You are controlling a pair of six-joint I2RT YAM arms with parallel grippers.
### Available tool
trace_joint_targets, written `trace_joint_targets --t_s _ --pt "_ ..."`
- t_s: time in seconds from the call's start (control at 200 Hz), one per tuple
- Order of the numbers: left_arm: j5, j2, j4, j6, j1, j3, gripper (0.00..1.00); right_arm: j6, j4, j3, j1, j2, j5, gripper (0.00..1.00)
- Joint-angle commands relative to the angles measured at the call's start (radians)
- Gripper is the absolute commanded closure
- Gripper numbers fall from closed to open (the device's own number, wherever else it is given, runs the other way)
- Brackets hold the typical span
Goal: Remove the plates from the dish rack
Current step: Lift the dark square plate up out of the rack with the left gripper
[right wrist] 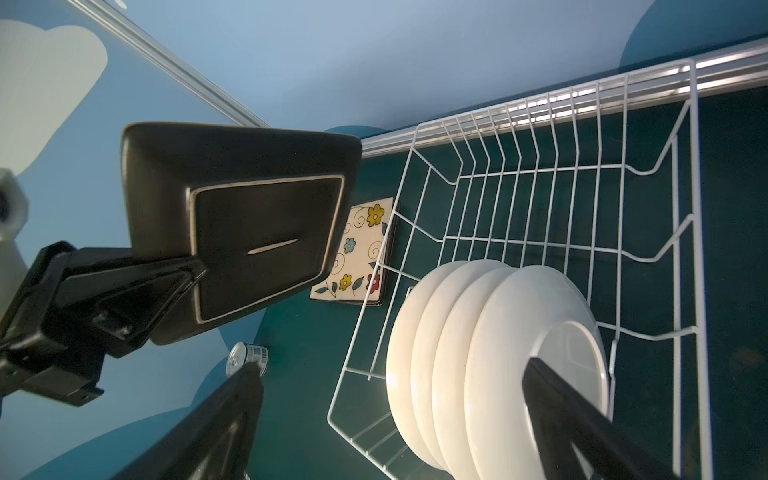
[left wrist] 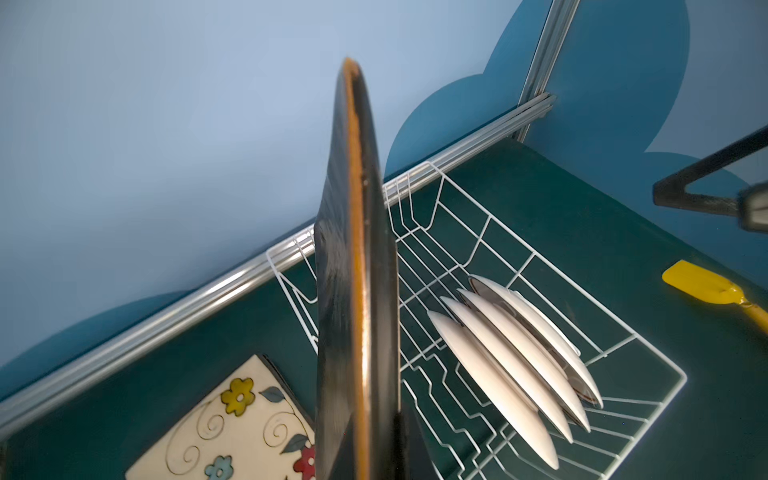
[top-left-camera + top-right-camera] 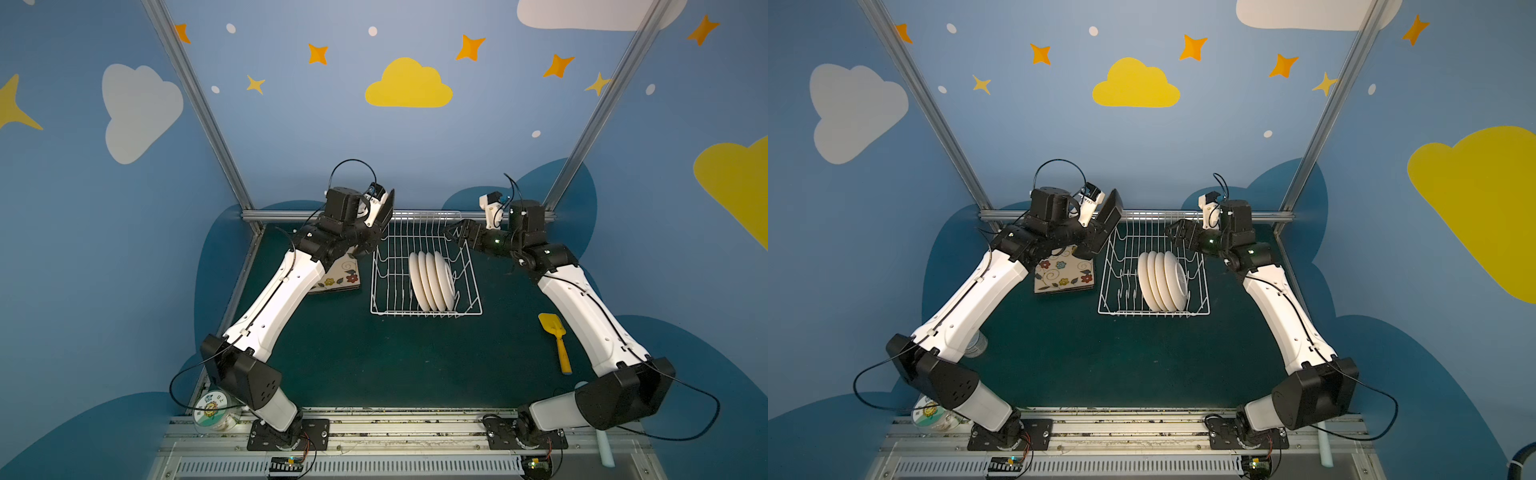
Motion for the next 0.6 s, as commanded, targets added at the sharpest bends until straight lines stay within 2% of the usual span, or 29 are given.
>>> trace_joint_targets --t_s 0.0,0.13,0.285,0.395,0.596 --pt "-0.002 -0.101 0.302 0.178 -0.009 -0.064 0.97 0.101 -0.039 0.039 -0.015 0.036 -0.054 0.03" --pt "0.008 -0.173 0.440 0.334 -0.031 -0.201 0.97 0.162 -0.027 0.046 -0.029 0.063 -0.104 0.03" --pt "-0.002 -0.222 0.515 0.491 -0.052 -0.294 0.97 0.236 -0.015 0.058 -0.036 0.097 -0.136 0.03" --pt "-0.019 -0.243 0.570 0.618 -0.067 -0.362 0.97 0.278 0.009 0.072 -0.036 0.137 -0.198 0.03" --pt "-0.033 -0.261 0.624 0.778 -0.087 -0.437 0.97 0.400 0.031 0.122 -0.035 0.219 -0.312 0.03"
